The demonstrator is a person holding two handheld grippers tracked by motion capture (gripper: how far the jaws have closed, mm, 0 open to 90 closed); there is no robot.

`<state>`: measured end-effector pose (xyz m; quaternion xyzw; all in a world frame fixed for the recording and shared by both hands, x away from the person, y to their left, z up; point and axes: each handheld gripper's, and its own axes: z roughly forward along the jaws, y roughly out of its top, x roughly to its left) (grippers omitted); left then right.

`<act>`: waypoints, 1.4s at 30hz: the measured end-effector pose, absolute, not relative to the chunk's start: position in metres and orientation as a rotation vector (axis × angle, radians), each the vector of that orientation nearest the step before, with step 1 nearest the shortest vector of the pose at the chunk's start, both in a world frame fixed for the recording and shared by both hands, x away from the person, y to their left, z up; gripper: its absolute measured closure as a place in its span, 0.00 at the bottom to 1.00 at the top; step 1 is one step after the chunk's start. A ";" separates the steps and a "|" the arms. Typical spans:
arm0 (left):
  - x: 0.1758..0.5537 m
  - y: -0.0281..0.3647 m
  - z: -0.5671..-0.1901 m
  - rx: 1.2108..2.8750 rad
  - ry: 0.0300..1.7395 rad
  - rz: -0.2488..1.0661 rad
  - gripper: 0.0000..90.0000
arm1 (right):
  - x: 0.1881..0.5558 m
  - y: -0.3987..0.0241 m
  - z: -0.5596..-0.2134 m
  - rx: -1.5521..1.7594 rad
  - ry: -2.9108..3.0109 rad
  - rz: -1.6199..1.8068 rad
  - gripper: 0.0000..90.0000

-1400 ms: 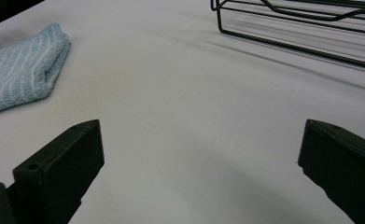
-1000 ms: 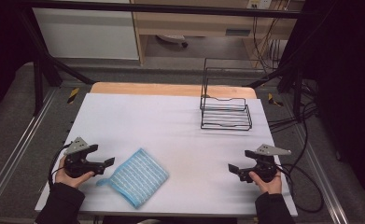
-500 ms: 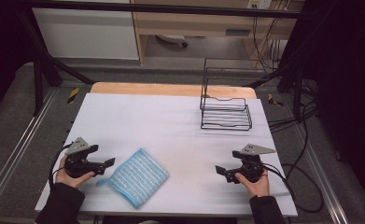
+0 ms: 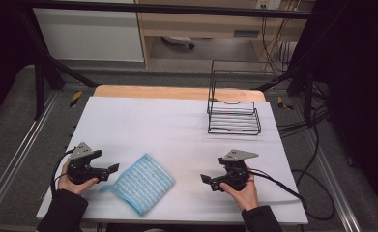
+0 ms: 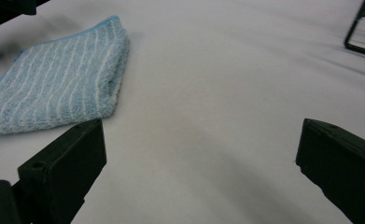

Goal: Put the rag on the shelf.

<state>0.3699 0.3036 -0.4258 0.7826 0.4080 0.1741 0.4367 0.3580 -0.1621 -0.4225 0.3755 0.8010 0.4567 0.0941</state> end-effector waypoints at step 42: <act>0.370 0.304 -0.426 1.954 1.027 0.447 0.08 | 0.363 -0.043 -0.452 1.141 2.591 1.245 0.74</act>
